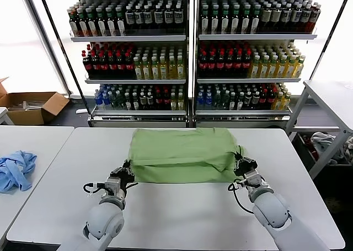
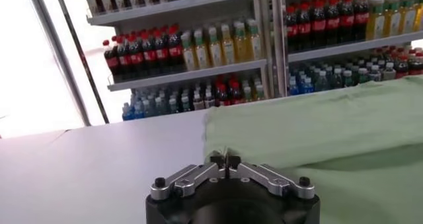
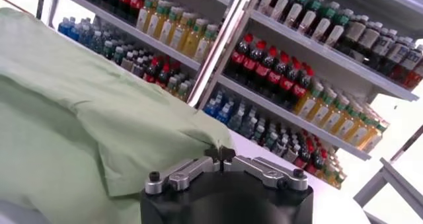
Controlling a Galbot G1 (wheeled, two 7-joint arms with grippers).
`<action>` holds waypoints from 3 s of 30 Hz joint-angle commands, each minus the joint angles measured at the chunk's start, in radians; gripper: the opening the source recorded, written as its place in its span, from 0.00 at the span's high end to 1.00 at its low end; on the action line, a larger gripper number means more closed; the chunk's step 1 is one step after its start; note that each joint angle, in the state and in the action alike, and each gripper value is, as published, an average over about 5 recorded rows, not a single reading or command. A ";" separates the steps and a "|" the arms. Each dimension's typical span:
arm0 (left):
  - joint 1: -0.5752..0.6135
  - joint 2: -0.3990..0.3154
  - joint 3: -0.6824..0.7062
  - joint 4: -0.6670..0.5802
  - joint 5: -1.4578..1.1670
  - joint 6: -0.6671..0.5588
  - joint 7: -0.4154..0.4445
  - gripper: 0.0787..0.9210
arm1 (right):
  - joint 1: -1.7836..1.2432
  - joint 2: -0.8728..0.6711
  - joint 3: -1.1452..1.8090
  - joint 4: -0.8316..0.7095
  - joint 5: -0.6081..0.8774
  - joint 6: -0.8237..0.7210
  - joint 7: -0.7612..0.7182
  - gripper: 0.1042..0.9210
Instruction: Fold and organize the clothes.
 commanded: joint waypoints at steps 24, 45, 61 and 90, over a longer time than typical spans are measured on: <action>-0.042 0.051 -0.027 -0.055 0.009 -0.008 0.014 0.56 | 0.102 0.041 0.003 0.038 0.129 -0.041 0.089 0.21; 0.077 0.081 -0.061 -0.143 0.042 -0.013 0.058 0.12 | 0.043 0.019 0.105 0.073 0.525 -0.170 -0.003 0.12; 0.160 0.095 -0.091 -0.148 0.035 -0.028 0.076 0.12 | -0.207 -0.034 0.136 0.211 0.386 0.058 0.007 0.12; 0.116 0.040 -0.082 -0.010 -0.202 -0.045 0.148 0.12 | -0.297 -0.018 0.162 0.106 0.335 0.149 0.004 0.16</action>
